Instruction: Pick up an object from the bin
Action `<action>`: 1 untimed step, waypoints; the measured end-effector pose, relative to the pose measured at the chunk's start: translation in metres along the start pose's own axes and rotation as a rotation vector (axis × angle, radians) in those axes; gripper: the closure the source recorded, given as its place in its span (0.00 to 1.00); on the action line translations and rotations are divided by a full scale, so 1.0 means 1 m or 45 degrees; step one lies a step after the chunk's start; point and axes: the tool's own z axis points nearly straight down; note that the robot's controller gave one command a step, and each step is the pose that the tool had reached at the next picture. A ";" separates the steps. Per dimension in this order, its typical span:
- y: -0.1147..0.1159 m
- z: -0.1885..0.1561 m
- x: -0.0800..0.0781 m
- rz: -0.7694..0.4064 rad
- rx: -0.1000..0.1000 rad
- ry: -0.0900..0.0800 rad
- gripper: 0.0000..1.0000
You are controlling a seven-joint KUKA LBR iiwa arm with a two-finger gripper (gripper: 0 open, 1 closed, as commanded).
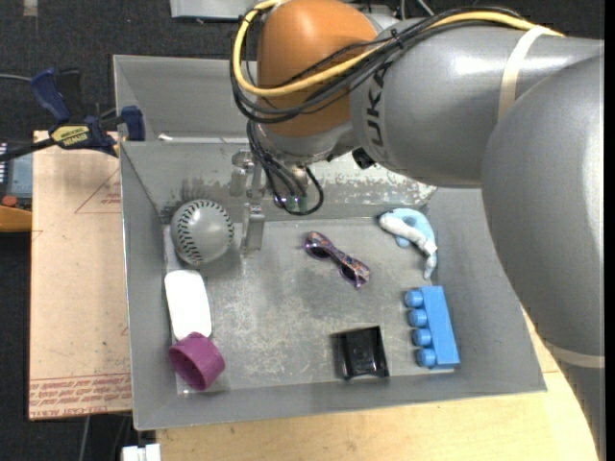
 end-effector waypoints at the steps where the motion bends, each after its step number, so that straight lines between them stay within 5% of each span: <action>1: 0.022 0.117 -0.023 -0.174 -0.005 -0.032 0.00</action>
Offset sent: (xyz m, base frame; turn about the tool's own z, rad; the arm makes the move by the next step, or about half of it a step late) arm 0.0106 0.0310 -0.0505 -0.0558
